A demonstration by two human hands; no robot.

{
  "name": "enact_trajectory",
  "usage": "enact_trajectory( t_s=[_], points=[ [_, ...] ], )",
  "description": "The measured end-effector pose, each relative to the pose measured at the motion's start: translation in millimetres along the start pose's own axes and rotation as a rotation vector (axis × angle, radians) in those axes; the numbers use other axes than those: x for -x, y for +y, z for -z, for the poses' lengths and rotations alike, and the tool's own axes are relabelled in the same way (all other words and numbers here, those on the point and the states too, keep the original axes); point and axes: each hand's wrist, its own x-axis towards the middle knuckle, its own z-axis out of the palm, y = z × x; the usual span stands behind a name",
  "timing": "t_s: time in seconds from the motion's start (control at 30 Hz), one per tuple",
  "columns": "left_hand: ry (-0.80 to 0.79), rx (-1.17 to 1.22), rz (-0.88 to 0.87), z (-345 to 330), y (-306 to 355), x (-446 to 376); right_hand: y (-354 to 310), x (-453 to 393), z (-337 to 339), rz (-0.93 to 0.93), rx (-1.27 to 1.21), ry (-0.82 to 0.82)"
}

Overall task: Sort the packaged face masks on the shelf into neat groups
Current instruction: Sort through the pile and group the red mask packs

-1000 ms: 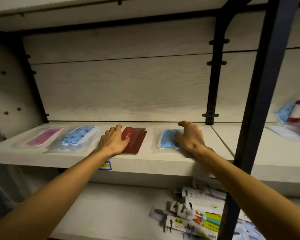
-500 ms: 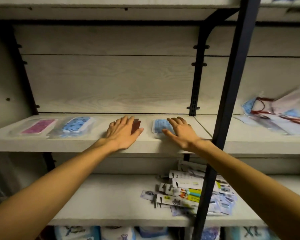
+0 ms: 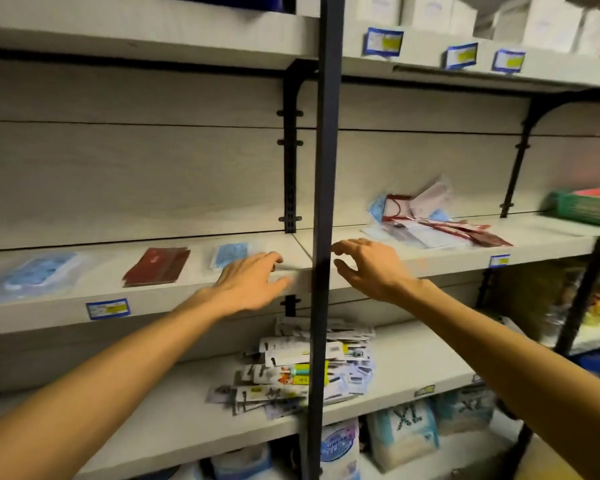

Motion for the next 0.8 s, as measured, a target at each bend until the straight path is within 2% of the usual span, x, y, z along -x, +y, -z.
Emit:
enact_trajectory(
  t_s=[0.1, 0.33, 0.5, 0.8],
  points=[
    [0.020, -0.033, -0.111, -8.6, 49.8, -15.7, 46.5, 14.1, 9.9, -0.083, 0.097, -0.004],
    [0.037, -0.151, -0.204, -45.0, 155.1, -82.4, 178.7, 60.9, 28.1, -0.218, 0.209, -0.101],
    [0.074, -0.329, -0.245, -62.5, 219.2, -136.7, 270.1, 79.6, 40.1, -0.297, 0.177, -0.147],
    [0.056, -0.387, -0.248, -90.0, 278.7, -208.9, 379.2, 85.0, 40.2, -0.449, 0.064, -0.131]
  ],
)
